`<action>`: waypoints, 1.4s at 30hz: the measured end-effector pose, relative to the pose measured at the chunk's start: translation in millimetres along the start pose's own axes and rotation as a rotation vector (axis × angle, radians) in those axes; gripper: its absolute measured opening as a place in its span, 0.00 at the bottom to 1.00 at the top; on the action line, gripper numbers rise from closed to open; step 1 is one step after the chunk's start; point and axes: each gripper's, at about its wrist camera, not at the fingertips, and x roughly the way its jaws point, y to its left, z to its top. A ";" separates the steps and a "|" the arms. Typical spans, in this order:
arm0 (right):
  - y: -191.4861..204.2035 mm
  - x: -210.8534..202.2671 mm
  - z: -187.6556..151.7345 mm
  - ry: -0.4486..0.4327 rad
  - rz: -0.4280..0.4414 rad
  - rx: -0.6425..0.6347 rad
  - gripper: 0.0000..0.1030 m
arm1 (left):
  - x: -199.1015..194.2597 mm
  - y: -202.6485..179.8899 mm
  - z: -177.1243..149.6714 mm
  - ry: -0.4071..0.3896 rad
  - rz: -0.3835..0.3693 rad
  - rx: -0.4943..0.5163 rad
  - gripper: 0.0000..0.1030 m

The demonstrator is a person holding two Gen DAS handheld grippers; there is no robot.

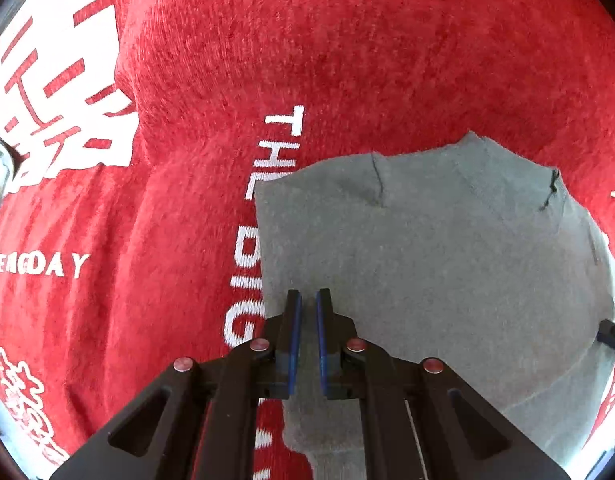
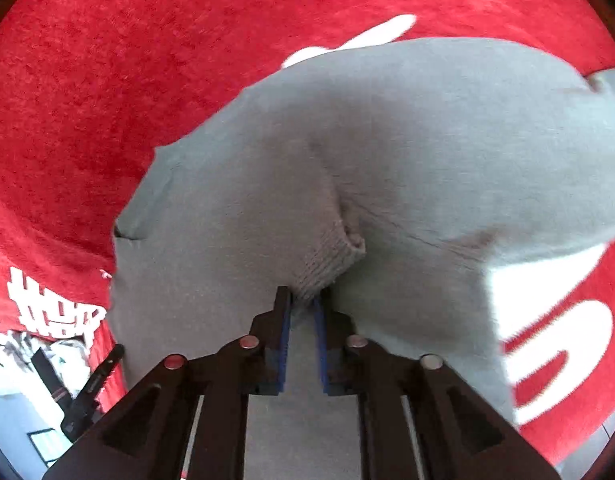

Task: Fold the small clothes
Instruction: 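Grasp the cuff of the other sleeve with the right gripper, then fold the held sleeve across the sweater body with the right gripper, then release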

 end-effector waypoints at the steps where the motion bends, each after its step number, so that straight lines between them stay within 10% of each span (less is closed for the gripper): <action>1: -7.3 -9.6 -3.9 -0.005 -0.036 -0.010 0.16 | -5.5 -4.7 -1.8 0.004 0.006 0.014 0.09; 6: -14.2 -29.7 -7.6 0.008 -0.026 0.009 0.58 | -28.2 -31.3 -18.5 0.019 -0.002 0.049 0.09; 14: -36.5 -58.7 -18.5 0.019 0.052 0.039 0.70 | -49.1 -77.3 -43.7 0.055 -0.062 0.056 0.09; 16: -37.0 -56.9 -20.7 0.022 0.068 0.054 0.78 | -48.8 -91.6 -49.3 0.082 -0.062 0.070 0.47; 17: -40.8 -58.5 -21.6 0.023 0.077 0.062 0.79 | -48.9 -98.8 -52.1 0.092 -0.054 0.073 1.00; 27: -77.1 -73.1 -23.2 0.004 0.112 0.100 0.81 | -53.2 -162.4 -63.6 0.092 0.030 0.123 0.99; 30: -96.3 -82.0 -21.6 -0.025 0.153 0.127 1.00 | -44.7 -175.8 -61.7 0.112 0.095 0.138 0.99; 42: -194.1 -90.2 -1.0 -0.069 0.215 0.377 1.00 | -31.8 -260.2 -71.8 0.182 0.002 0.283 0.99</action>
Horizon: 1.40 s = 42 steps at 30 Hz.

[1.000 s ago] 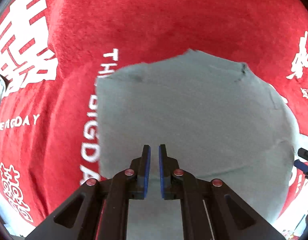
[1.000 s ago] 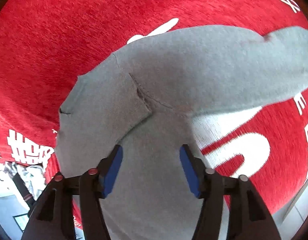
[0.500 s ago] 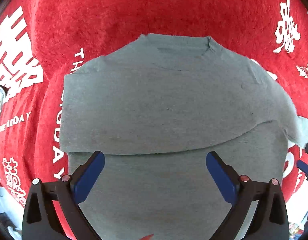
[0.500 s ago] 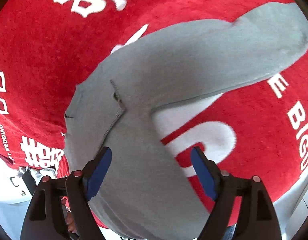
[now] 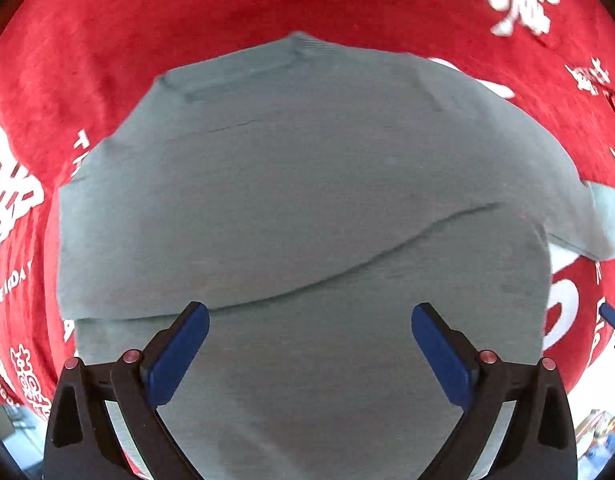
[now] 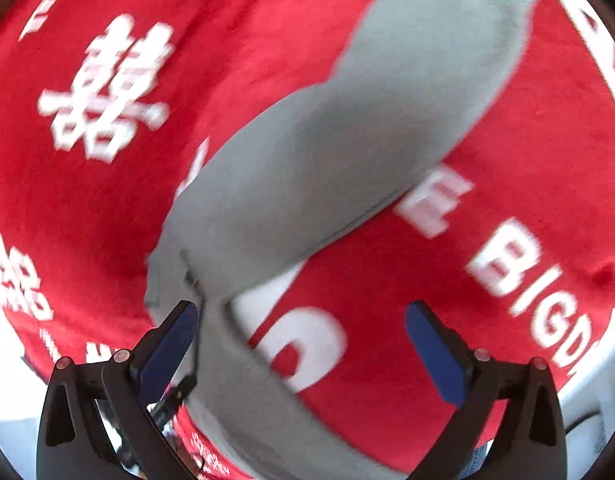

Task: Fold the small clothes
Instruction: 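Fold the held sleeve across the sweater body with the right gripper, then release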

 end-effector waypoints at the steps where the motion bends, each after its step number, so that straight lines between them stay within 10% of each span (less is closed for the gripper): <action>1: -9.4 -2.2 6.9 -0.017 -0.003 0.035 1.00 | 0.6 -6.0 2.0 0.001 -0.001 0.007 0.99; 23: -78.4 -3.4 81.8 -0.155 0.287 0.400 0.98 | 3.9 -69.5 23.1 0.020 0.025 0.074 0.99; 26: -79.5 -4.6 80.6 -0.159 0.276 0.445 0.56 | 2.5 -68.9 22.8 0.014 0.029 0.068 0.99; 28: -83.2 -1.6 80.5 -0.138 0.286 0.484 0.07 | -0.3 -63.7 21.0 0.015 0.035 0.067 0.99; 42: 50.7 -12.7 73.1 -0.032 0.548 0.069 0.07 | -9.5 -17.7 10.5 -0.009 0.049 0.009 0.99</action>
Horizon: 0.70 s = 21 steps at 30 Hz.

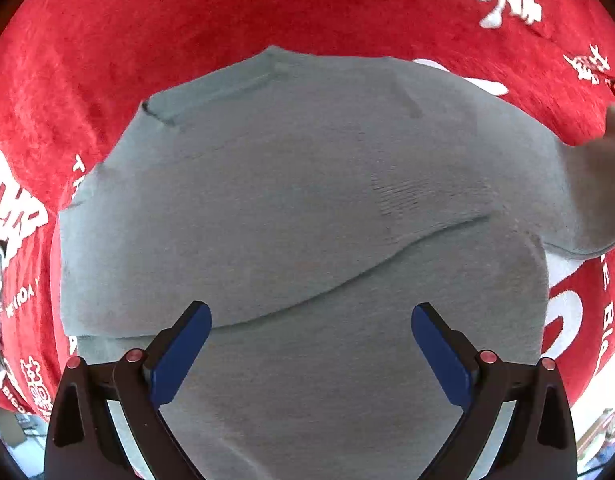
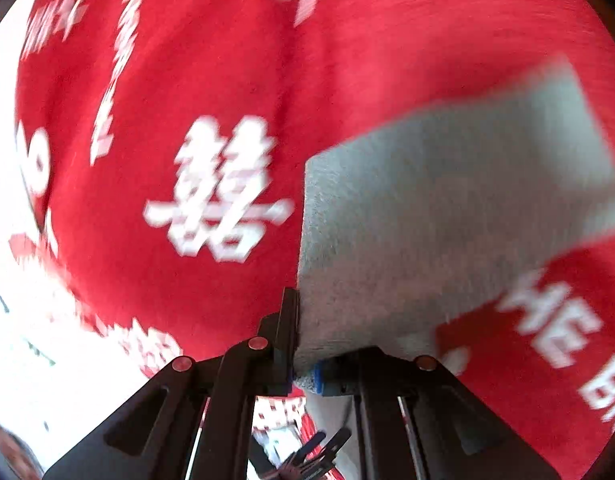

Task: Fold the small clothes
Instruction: 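Fold the held sleeve across the sweater body with the right gripper, then release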

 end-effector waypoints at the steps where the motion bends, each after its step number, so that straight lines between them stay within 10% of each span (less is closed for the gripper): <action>1: 12.1 10.0 -4.6 0.029 0.000 -0.041 0.07 | 0.4 3.3 -0.3 -0.001 -0.006 -0.009 0.99; 10: 126.6 164.5 -122.8 0.401 -0.149 -0.586 0.08 | -14.8 91.1 -8.9 -0.072 -0.007 -0.197 0.99; 21: 52.5 286.9 -221.9 0.641 -0.510 -0.606 0.19 | -0.3 172.4 -39.5 -0.053 0.028 -0.353 0.99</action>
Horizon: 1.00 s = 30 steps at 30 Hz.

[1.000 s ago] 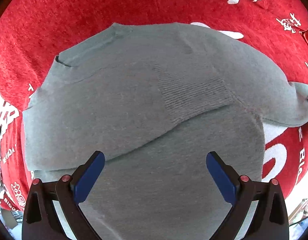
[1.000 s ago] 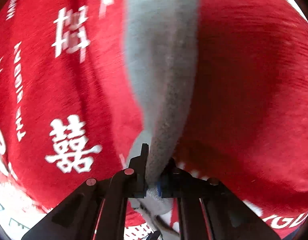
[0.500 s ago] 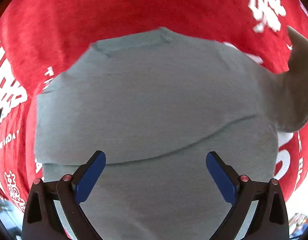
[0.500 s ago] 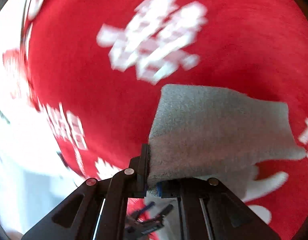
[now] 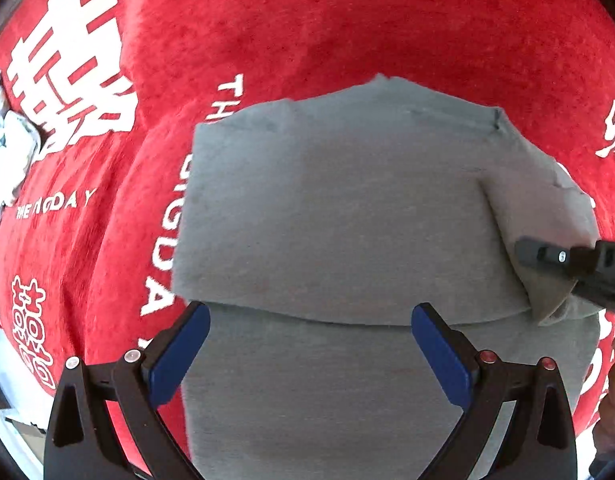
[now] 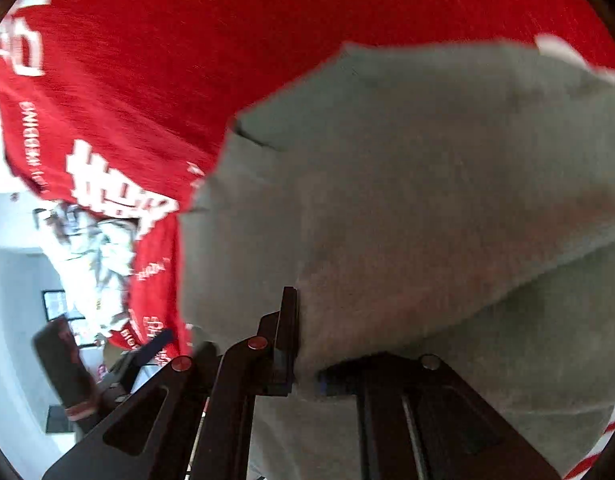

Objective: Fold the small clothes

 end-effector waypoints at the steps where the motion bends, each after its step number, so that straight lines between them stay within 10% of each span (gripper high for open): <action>1: -3.5 0.5 -2.6 0.001 -0.003 0.017 0.35 | 1.7 3.6 0.5 0.002 -0.003 -0.005 0.99; 4: -11.2 -12.1 -9.4 -0.045 0.043 0.074 0.54 | -0.4 12.8 -1.0 0.000 -0.016 -0.024 0.99; 8: -33.4 -36.6 -10.2 -0.174 0.017 0.213 0.51 | -6.8 25.7 2.1 -0.022 -0.045 -0.046 0.99; 10: -36.1 -43.9 -5.7 -0.233 -0.002 0.258 0.07 | -12.4 30.0 2.4 -0.033 -0.054 -0.054 0.99; 11: -29.6 -45.1 -0.9 -0.252 -0.017 0.241 0.06 | -15.1 35.9 3.2 -0.042 -0.062 -0.063 0.99; 20: 116.9 36.4 -9.4 -0.099 -0.176 -0.375 0.07 | -17.3 77.4 -2.1 -0.049 -0.077 -0.158 0.99; 25: 127.7 94.1 -48.4 0.086 -0.342 -0.543 0.26 | -13.3 88.6 -7.7 -0.033 -0.109 -0.191 0.99; 30: 100.0 67.8 -66.5 0.086 -0.256 -0.444 0.58 | -8.2 77.8 -5.4 -0.018 -0.177 -0.181 0.99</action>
